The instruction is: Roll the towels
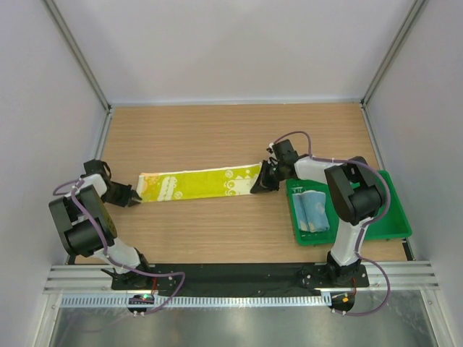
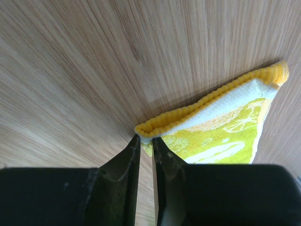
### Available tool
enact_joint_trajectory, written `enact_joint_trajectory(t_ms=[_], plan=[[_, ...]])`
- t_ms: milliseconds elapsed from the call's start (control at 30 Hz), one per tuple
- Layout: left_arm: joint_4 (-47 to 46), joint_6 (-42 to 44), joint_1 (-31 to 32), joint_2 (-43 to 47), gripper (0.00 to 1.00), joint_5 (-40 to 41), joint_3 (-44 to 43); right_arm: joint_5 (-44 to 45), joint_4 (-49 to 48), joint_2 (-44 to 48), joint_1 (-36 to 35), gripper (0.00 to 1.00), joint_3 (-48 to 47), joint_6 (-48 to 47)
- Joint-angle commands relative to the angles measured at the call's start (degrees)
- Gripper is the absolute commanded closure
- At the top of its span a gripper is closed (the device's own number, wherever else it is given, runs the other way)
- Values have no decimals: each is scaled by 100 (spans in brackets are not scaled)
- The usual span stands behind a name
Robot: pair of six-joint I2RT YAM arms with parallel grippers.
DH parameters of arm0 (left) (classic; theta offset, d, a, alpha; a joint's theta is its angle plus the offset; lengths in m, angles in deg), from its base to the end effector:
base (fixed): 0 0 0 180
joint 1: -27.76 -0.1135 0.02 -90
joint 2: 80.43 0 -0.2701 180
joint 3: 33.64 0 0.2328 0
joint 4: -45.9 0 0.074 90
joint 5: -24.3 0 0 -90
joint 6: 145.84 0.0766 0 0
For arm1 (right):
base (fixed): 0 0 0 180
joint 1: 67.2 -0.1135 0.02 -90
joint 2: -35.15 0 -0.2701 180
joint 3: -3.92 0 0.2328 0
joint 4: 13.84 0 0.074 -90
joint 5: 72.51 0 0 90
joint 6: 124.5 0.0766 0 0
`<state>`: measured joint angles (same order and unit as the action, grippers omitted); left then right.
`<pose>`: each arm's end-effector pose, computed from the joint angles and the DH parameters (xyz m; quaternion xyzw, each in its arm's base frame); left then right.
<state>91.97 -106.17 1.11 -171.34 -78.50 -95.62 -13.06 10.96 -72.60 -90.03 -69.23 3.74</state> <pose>0.2458 0.1044 0.1273 -0.6018 0.7802 -0.1348 0.1043 0.3215 0.1776 0.1181 0.0559 0.9314 0.3482 0.0901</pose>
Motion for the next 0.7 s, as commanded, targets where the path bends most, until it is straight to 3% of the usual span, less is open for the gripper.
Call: enact_joint_trajectory(t_ms=[0,300,400,667], plan=[[68,155,-94,-93,83,735,-6,830,990,421,112,97,-269,-475],[51,181,-112,109,82,603,-59,2271,2326,613,209,99,-1068,-1011],[51,207,-112,214,78,480,-103,2281,2546,859,217,97,-1315,-1073],[331,594,-121,443,45,-266,-480,1781,2565,2001,200,61,-1114,-529]])
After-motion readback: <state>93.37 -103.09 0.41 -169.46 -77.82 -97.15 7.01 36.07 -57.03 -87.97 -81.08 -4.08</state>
